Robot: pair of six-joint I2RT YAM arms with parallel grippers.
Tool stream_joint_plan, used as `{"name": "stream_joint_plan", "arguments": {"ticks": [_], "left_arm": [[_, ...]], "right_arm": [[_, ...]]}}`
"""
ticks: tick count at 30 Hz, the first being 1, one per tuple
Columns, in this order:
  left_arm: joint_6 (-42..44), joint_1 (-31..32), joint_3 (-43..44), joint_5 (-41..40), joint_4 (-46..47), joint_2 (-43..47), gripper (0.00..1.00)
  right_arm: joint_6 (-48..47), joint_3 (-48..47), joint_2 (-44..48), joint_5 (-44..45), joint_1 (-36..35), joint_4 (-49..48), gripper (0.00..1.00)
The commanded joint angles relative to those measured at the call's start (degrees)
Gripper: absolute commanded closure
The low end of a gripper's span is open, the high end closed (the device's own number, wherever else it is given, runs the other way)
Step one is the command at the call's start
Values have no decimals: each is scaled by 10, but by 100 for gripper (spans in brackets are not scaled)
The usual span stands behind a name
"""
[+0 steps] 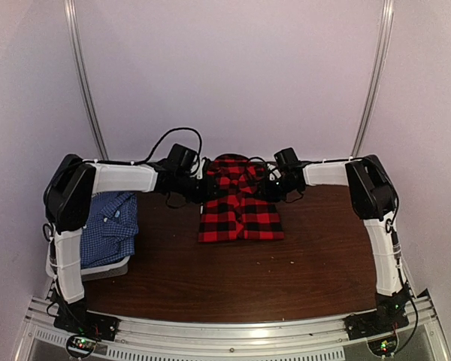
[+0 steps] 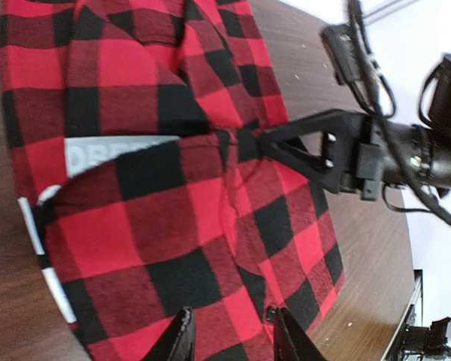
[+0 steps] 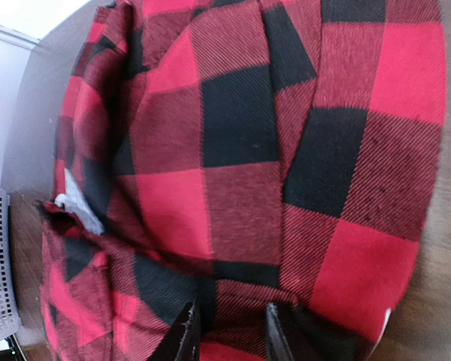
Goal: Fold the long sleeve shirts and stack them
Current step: Smooth out the 2/3-rectangle-folded shirt at the center of the board.
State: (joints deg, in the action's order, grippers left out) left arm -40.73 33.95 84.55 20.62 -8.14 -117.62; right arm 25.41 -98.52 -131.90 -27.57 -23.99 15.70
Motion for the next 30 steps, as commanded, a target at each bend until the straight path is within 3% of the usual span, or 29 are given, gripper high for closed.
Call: {"name": "stream_joint_plan", "arguments": {"ticks": [1, 8, 17, 24, 30], "left_arm": [[-13, 39, -1, 23, 37, -14, 63], [-22, 74, 32, 28, 42, -75, 63], [-25, 76, 21, 30, 39, -112, 63], [-20, 75, 18, 16, 25, -64, 63], [-29, 66, -44, -7, 39, 23, 61]], "right_arm": [[-3, -29, -44, -13, 10, 12, 68], [-7, -35, -24, -2, 14, 28, 68], [-11, 0, 71, 19, 13, 36, 64], [3, 103, 166, 12, -20, -6, 63], [28, 221, 225, 8, -82, -61, 67]]}}
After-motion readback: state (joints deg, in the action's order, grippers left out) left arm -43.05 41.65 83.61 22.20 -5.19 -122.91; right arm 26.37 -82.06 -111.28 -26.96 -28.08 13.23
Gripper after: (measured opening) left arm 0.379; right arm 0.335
